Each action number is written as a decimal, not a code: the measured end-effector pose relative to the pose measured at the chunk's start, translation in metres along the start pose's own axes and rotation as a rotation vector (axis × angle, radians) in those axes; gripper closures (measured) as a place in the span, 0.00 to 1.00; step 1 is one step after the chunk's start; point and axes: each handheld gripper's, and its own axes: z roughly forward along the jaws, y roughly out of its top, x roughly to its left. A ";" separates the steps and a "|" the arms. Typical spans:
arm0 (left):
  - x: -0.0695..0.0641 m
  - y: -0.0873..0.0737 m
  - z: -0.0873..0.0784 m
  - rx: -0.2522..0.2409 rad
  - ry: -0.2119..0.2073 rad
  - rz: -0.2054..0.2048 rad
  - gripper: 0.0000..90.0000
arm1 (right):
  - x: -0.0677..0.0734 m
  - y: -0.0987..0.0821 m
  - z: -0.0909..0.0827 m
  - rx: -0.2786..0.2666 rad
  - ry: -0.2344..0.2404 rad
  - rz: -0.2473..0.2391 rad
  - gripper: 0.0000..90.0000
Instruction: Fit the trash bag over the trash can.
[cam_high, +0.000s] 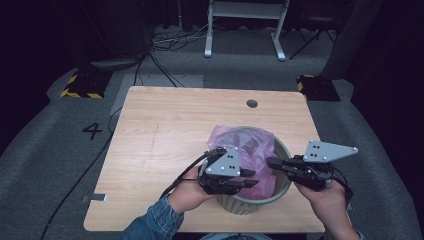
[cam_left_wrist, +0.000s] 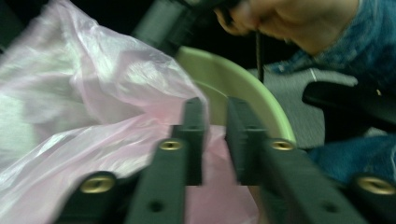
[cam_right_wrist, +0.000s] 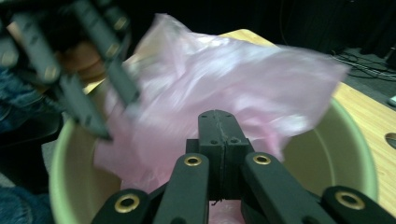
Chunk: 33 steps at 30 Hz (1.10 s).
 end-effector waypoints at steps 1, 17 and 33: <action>0.002 0.001 -0.002 -0.009 0.006 -0.010 0.78 | 0.001 -0.001 0.000 0.000 0.009 -0.006 1.00; -0.010 0.002 0.004 0.030 -0.057 0.065 0.99 | -0.017 -0.006 -0.005 -0.030 -0.033 0.127 0.40; 0.004 0.010 -0.019 -0.047 0.011 0.005 0.73 | -0.001 0.002 -0.005 -0.006 0.059 -0.052 0.99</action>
